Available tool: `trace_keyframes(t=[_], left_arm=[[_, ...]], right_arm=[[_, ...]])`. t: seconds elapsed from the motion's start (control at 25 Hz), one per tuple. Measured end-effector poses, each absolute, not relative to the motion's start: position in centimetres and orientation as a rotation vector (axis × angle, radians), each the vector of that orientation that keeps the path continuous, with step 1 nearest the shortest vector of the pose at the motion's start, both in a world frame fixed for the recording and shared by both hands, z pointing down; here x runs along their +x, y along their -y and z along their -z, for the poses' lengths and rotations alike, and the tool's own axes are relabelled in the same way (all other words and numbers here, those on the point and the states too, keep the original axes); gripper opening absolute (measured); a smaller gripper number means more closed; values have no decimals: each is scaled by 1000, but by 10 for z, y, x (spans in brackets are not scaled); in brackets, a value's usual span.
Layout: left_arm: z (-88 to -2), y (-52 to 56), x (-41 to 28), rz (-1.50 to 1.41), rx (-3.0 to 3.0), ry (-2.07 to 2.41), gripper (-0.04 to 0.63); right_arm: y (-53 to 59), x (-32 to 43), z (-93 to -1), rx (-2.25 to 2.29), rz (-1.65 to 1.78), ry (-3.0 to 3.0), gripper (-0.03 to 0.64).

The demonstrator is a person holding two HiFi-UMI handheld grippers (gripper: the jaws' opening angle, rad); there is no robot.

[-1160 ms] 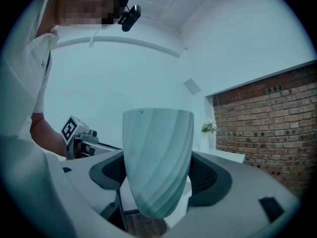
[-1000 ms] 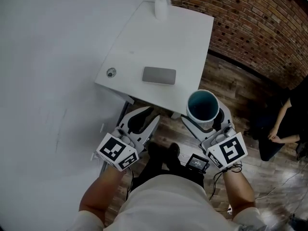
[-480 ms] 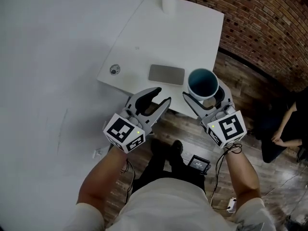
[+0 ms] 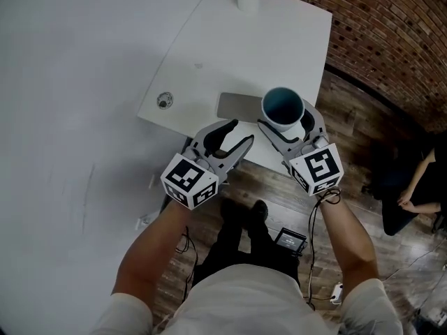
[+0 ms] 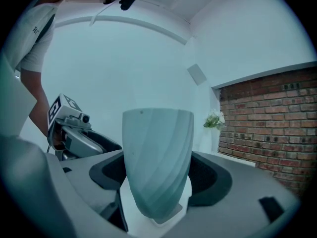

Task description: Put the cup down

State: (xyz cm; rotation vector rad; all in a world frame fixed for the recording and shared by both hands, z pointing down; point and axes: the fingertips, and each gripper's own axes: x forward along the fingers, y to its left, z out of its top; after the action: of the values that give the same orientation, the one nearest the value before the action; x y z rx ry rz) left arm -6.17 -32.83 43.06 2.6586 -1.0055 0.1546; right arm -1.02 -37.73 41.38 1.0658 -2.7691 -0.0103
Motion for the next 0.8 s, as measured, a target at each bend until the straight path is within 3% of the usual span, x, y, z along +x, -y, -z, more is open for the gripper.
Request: trace_keyframes(t=[0.8], left_arm=[[-493, 398, -71, -178, 2585, 976, 227]], right_arm=[[433, -46, -533, 978, -115, 2694, 373]])
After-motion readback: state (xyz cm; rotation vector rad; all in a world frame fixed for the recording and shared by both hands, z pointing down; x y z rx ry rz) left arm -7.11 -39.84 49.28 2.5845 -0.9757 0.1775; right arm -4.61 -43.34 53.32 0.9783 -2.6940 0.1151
